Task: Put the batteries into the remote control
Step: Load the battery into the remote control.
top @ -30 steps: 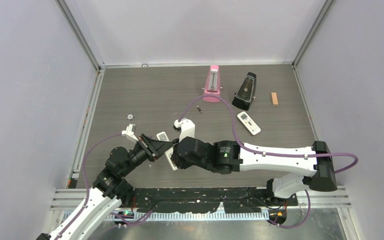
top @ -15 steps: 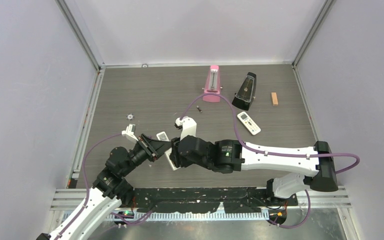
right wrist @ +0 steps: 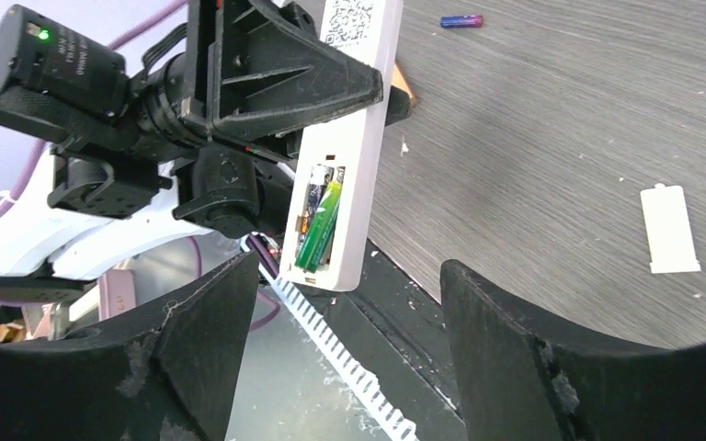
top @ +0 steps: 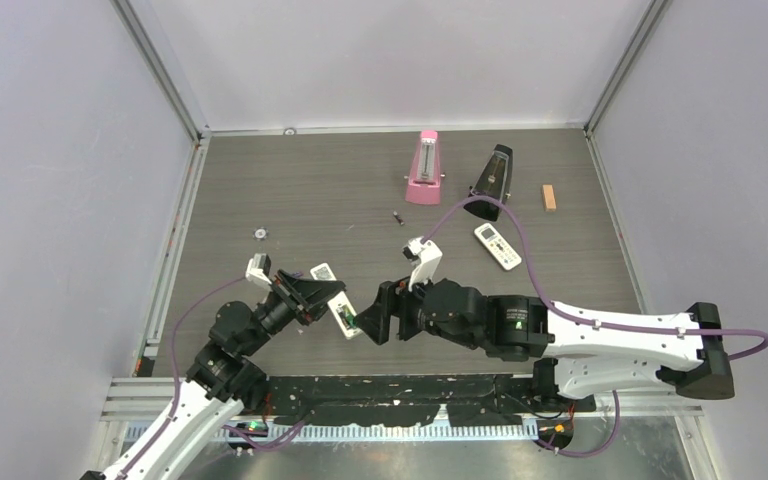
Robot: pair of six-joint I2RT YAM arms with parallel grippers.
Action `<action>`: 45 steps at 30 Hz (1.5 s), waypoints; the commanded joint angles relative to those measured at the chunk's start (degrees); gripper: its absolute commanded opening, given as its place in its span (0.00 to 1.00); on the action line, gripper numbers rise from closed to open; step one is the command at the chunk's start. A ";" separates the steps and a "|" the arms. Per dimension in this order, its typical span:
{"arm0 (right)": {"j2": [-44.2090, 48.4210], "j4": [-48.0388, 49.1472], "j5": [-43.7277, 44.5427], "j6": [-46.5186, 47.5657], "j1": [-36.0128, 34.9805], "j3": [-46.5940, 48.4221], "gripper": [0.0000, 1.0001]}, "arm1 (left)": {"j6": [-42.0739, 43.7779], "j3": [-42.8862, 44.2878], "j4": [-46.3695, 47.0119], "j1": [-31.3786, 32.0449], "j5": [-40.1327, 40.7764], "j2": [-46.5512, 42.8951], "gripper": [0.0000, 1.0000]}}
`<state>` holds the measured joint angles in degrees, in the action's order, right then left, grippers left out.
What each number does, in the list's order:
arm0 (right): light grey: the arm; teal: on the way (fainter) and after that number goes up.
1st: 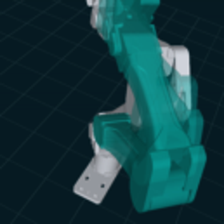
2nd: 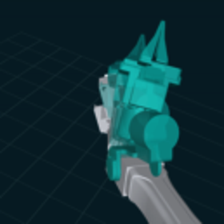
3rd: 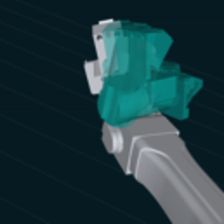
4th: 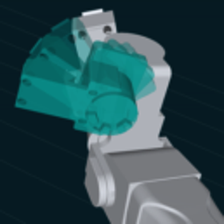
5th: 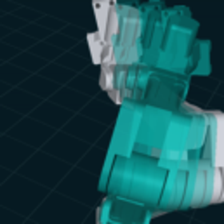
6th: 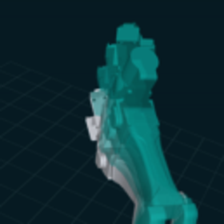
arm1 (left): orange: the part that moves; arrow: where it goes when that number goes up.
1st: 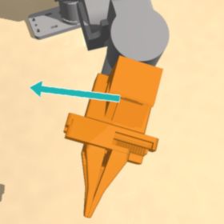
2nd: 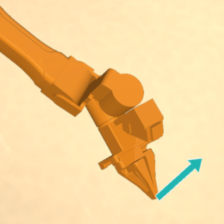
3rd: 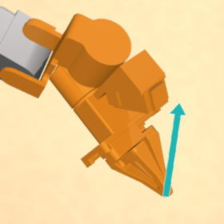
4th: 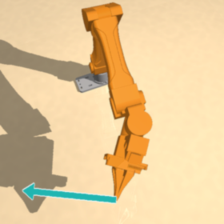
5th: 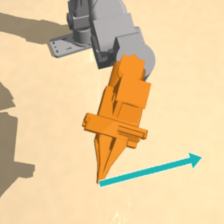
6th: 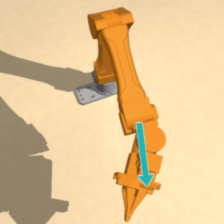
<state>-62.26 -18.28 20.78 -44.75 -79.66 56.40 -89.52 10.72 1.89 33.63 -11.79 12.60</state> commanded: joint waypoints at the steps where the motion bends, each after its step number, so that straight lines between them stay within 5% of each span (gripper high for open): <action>1: 3.26 13.82 -3.05 0.17 -0.13 -5.22 0.78 | -12.97 -2.07 5.38 -0.05 -0.39 -2.60 0.00; 14: 3.11 24.18 -4.87 -1.90 -0.15 -8.24 0.71 | -17.91 -0.91 -0.11 -0.05 1.12 -7.71 0.00; 25: 1.26 22.28 -3.91 -3.58 -0.14 -7.45 0.44 | -18.23 -1.28 1.91 0.00 0.87 -7.55 0.00; 45: -2.33 20.15 -4.10 -5.14 -0.15 -5.38 0.35 | -16.64 -1.57 2.24 0.00 0.99 -8.56 0.00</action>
<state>-63.51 1.19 15.84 -48.45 -79.66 48.56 -106.91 8.10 0.23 33.63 -10.46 4.73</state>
